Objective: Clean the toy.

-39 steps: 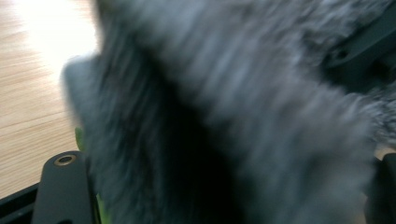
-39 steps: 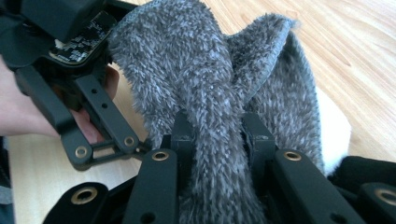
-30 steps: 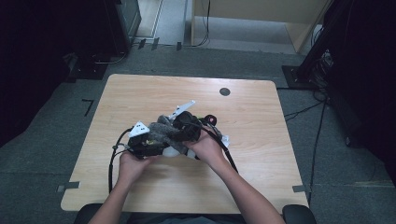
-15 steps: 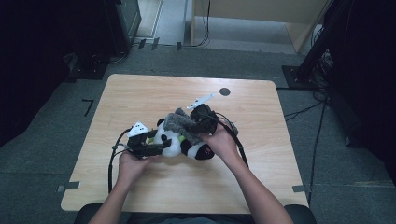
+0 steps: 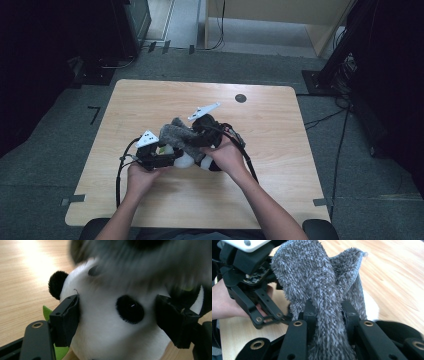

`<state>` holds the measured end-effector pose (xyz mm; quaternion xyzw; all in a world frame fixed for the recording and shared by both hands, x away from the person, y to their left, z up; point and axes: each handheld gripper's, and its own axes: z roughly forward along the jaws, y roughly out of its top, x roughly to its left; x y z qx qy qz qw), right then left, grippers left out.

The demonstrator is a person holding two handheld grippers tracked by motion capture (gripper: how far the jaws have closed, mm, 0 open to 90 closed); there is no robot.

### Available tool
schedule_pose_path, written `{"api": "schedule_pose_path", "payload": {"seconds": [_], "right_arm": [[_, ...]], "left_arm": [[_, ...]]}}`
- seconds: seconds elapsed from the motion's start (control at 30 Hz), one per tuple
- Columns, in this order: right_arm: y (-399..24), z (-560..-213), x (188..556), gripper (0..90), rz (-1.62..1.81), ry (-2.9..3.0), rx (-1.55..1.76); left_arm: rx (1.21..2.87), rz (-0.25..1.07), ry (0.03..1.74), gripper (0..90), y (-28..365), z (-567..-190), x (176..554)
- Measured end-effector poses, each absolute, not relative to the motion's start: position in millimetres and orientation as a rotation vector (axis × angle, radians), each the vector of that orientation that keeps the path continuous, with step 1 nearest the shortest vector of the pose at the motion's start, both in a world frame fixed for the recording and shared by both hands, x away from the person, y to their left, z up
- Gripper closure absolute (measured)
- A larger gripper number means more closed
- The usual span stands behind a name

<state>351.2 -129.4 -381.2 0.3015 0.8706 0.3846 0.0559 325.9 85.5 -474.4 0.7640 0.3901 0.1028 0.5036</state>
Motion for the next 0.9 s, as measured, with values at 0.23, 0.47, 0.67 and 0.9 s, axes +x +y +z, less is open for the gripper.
{"api": "schedule_pose_path", "payload": {"seconds": [0.23,0.47,0.67,0.9], "right_arm": [[-106.2,-400.3,351.2,72.1,1.11,2.695,0.894],[-113.4,-408.0,350.8,72.6,1.095,2.678,0.859],[-127.9,-403.8,351.2,72.4,1.043,2.646,0.87],[-174.2,-398.4,360.6,73.2,1.034,2.553,1.021]], "left_arm": [[1.879,0.284,0.915,23.0,83.9,-473.1,324.5],[1.942,0.316,0.952,25.7,76.7,-471.9,324.8],[1.956,0.289,0.952,32.0,79.6,-470.4,327.3],[1.928,0.248,0.949,33.6,82.8,-472.1,329.3]]}}
